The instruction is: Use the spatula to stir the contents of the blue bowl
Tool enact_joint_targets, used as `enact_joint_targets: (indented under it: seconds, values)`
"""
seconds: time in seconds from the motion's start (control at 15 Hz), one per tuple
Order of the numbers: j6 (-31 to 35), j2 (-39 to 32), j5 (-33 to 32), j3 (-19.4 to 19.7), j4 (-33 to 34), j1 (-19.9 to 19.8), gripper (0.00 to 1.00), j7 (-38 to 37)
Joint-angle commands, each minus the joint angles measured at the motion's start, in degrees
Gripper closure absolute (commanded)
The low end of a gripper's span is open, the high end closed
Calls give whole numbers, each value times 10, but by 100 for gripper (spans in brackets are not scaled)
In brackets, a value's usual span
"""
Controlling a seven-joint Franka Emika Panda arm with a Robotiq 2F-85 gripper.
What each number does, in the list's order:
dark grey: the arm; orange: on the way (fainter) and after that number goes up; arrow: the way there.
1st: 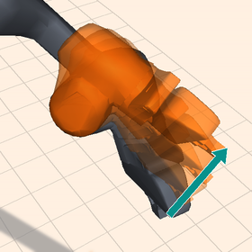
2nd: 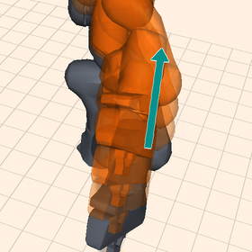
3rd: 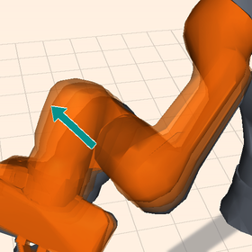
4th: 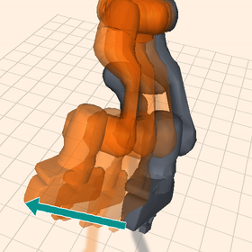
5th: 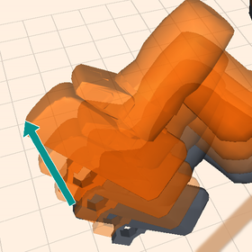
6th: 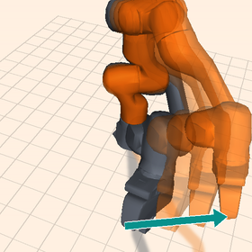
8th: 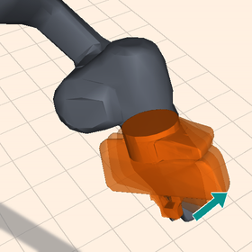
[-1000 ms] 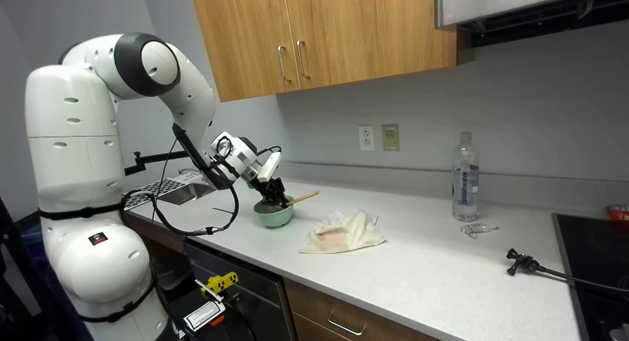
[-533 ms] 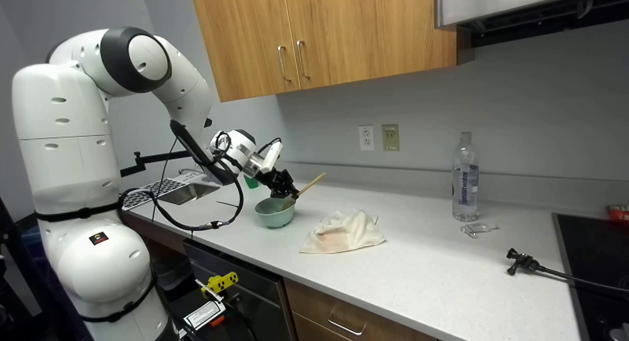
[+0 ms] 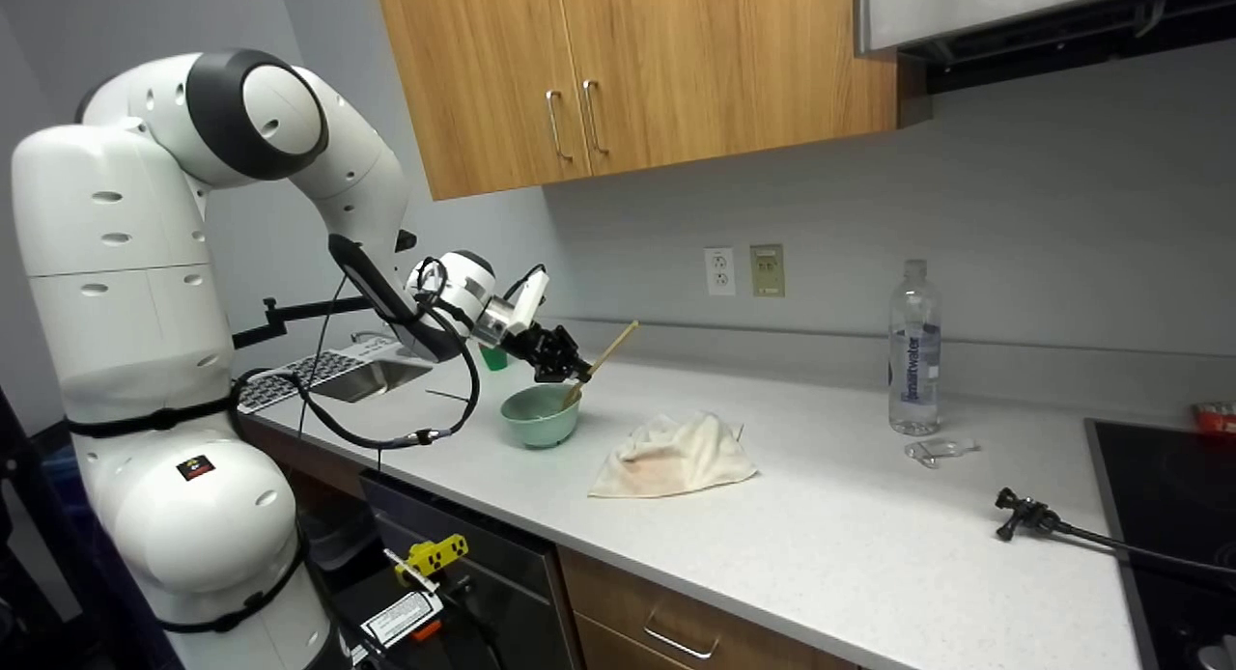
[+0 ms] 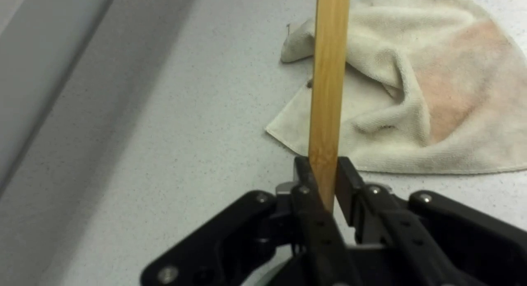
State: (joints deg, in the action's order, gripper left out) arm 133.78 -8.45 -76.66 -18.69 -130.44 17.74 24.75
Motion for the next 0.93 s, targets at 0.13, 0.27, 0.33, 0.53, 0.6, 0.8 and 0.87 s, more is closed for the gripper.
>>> enact_joint_targets:
  seconds: [0.13, 0.27, 0.33, 0.53, 0.6, 0.8, 0.87]
  values:
    - [55, 3, 57, -3, -11, -5, 95, 28]
    - [60, 3, 70, -3, -12, -4, 95, 34]
    - [64, 2, 79, -3, -12, -5, 95, 38]
    - [97, 6, 114, 0, -19, -15, 95, 68]
    - [110, 4, 128, 1, -20, -18, 95, 79]
    - [119, 1, 154, 3, -21, -21, 95, 98]
    - [120, 1, 163, 3, -21, -22, 95, 103]
